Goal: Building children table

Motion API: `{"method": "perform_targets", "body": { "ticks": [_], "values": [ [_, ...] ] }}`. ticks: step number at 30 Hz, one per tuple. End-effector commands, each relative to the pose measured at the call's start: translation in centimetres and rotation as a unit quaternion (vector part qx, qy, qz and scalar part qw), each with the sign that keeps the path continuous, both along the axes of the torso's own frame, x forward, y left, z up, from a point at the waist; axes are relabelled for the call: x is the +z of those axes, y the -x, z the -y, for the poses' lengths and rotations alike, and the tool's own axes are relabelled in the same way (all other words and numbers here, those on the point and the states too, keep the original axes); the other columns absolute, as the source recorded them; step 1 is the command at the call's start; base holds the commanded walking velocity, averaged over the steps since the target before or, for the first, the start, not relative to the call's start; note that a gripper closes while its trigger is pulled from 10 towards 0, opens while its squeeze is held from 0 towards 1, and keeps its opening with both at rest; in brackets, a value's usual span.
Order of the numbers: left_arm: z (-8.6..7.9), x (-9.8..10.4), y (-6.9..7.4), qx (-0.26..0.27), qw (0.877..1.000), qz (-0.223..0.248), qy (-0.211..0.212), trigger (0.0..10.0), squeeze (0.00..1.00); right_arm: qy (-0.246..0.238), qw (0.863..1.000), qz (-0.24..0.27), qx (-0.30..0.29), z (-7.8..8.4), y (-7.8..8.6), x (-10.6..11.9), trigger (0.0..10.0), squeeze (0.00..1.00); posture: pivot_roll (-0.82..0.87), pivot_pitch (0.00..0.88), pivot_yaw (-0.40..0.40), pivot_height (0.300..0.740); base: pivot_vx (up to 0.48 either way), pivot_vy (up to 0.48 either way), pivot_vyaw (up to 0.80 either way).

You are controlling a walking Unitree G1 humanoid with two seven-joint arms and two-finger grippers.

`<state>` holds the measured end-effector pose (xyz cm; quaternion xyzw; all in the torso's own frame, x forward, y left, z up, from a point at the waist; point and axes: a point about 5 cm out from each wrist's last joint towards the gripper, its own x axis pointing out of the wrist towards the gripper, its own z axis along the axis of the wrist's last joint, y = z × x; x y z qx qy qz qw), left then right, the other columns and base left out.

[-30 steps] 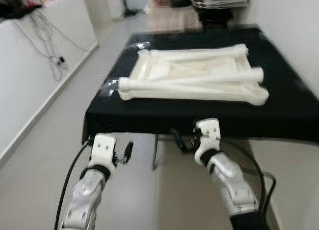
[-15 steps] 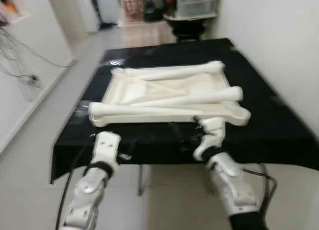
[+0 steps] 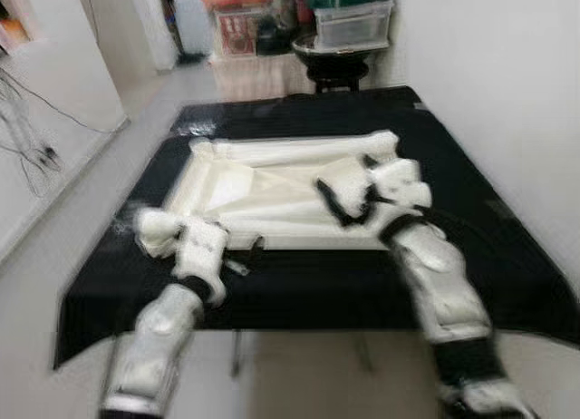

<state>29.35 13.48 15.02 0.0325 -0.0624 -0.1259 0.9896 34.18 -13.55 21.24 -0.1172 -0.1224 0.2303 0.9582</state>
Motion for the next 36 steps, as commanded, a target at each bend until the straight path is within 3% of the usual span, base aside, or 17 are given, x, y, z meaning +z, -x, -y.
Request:
{"method": "perform_targets", "body": {
  "ticks": [1, 9, 16, 24, 25, 27, 29, 31, 32, 33, 35, 36],
  "values": [
    [0.4, -0.2, 0.1, -0.006, 1.0, -0.006, 0.006, 10.0, 0.0, 0.003, 1.0, 0.0, -0.009, 0.6, -0.1, 0.3, 10.0, 0.0, -0.08, 0.019, 0.062, 0.74, 0.274, 0.0, 0.0],
    [0.5, 0.0, 0.0, -0.009, 1.0, -0.006, 0.011, 10.0, 0.0, 0.039, 0.998, -0.032, -0.027, 0.5, -0.7, -0.1, 10.0, 0.0, -0.08, 0.033, 0.064, 0.74, 0.277, 0.0, 0.0],
    [0.5, 0.0, -0.1, -0.008, 1.0, -0.007, 0.013, 10.0, 0.0, 0.059, 0.998, -0.025, -0.029, -0.2, -0.7, 0.2, 10.0, 0.0, -0.08, 0.035, 0.063, 0.74, 0.276, 0.0, 0.0],
    [0.5, 0.0, -0.1, -0.007, 1.0, -0.008, 0.014, 10.0, 0.0, 0.053, 0.998, -0.036, -0.014, -0.7, -0.4, 0.1, 10.0, 0.0, -0.08, 0.035, 0.063, 0.74, 0.28, 0.0, 0.0],
    [0.5, -0.1, -0.1, -0.006, 1.0, -0.01, 0.016, 10.0, 0.0, 0.079, 0.996, -0.047, 0.024, -1.1, 0.1, -0.3, 10.0, 0.0, -0.08, 0.04, 0.069, 0.74, 0.262, 0.0, 0.0],
    [0.5, -0.1, -0.1, -0.006, 1.0, -0.01, 0.016, 10.0, 0.0, 0.079, 0.996, -0.047, 0.024, -1.1, 0.1, -0.3, 10.0, 0.0, -0.08, 0.04, 0.069, 0.74, 0.262, 0.0, 0.0],
    [0.6, -0.2, -0.1, -0.003, 1.0, -0.016, 0.023, 10.0, 0.0, 0.173, 0.975, -0.077, 0.116, -1.5, 1.0, -1.0, 10.0, 0.0, -0.08, 0.041, 0.063, 0.74, 0.253, 0.0, 0.0],
    [0.6, -0.2, -0.1, -0.003, 1.0, -0.016, 0.023, 10.0, 0.0, 0.173, 0.975, -0.077, 0.116, -1.5, 1.0, -1.0, 10.0, 0.0, -0.08, 0.041, 0.063, 0.74, 0.244, 0.0, 0.0],
    [0.6, -0.2, -0.1, -0.001, 1.0, -0.018, 0.026, 10.0, 0.0, 0.203, 0.965, -0.087, 0.14, -1.5, 1.3, -1.2, 10.0, 0.0, -0.08, 0.041, 0.063, 0.74, 0.0, 0.0, 0.0],
    [0.6, -0.2, -0.1, -0.001, 1.0, -0.018, 0.026, 10.0, 0.0, 0.203, 0.965, -0.087, 0.14, -1.5, 1.3, -1.2, 10.0, 0.0, -0.08, 0.041, 0.063, 0.74, 0.0, 0.0, 0.0],
    [0.5, -0.6, -0.1, 0.003, 0.999, -0.03, 0.033, 10.0, 0.0, 0.251, 0.946, -0.11, 0.175, -1.0, 1.8, -1.1, 10.0, 0.0, -0.08, 0.042, 0.062, 0.74, 0.0, -0.124, 0.0],
    [0.5, -0.6, -0.1, 0.003, 0.999, -0.03, 0.033, 10.0, 0.0, 0.251, 0.946, -0.11, 0.175, -1.0, 1.8, -1.1, 10.0, 0.0, -0.08, 0.042, 0.062, 0.74, 0.0, -0.247, 0.0]
  ]
}}
